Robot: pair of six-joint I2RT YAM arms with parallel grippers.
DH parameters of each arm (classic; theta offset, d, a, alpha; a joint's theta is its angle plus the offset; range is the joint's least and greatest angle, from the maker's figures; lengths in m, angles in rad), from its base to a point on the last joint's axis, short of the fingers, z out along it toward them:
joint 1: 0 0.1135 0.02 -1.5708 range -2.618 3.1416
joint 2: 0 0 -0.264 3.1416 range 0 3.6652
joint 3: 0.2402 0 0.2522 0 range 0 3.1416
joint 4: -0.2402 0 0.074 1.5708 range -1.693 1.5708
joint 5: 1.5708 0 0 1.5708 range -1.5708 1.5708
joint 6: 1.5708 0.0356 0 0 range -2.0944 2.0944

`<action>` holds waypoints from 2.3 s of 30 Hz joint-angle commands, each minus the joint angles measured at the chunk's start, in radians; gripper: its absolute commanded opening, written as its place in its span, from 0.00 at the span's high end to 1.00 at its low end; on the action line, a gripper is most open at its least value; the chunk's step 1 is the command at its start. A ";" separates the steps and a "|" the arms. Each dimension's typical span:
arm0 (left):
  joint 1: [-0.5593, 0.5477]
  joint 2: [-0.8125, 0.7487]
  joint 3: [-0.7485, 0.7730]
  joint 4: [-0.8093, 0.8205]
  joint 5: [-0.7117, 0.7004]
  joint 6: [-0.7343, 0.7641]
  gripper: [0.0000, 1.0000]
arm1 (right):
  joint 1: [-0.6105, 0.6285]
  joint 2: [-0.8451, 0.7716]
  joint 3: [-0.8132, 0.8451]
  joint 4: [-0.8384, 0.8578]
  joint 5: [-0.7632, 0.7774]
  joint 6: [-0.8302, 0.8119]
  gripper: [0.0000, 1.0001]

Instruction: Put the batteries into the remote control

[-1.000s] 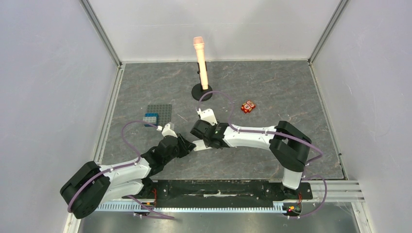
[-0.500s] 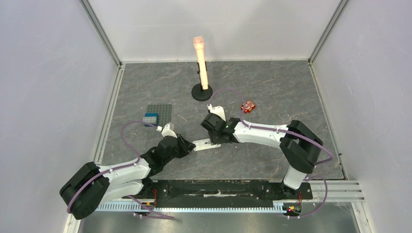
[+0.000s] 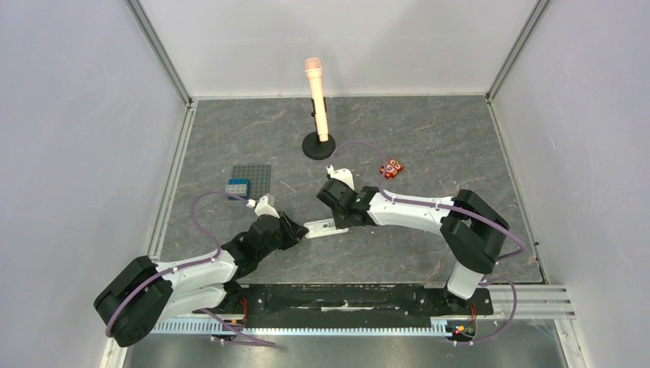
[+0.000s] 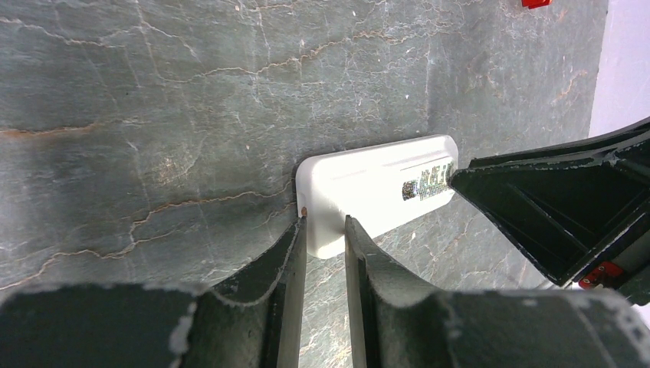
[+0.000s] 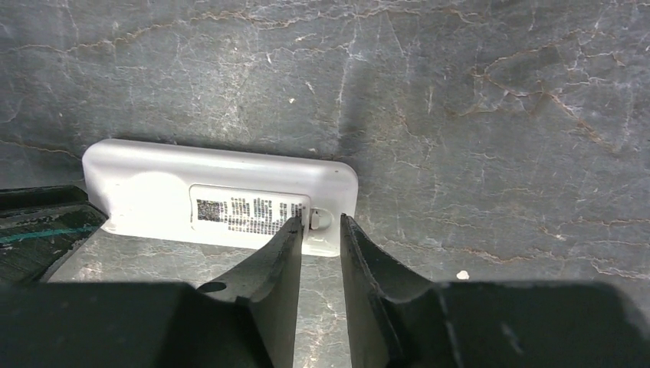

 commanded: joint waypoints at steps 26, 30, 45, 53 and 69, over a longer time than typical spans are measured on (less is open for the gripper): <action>-0.004 0.013 -0.013 0.070 0.007 0.031 0.69 | -0.011 0.043 -0.173 0.127 -0.311 0.061 0.92; -0.004 0.036 -0.022 0.129 0.039 0.022 0.70 | -0.015 0.033 -0.220 0.211 -0.386 0.090 0.93; -0.008 0.199 -0.047 0.411 0.153 -0.008 0.76 | 0.016 0.030 -0.297 0.470 -0.571 0.249 0.97; -0.043 0.191 -0.043 0.446 0.177 0.027 0.83 | 0.057 0.027 -0.284 0.587 -0.580 0.343 0.98; -0.047 0.165 0.004 0.421 0.211 -0.021 0.85 | 0.103 0.081 -0.171 0.177 -0.209 0.115 1.00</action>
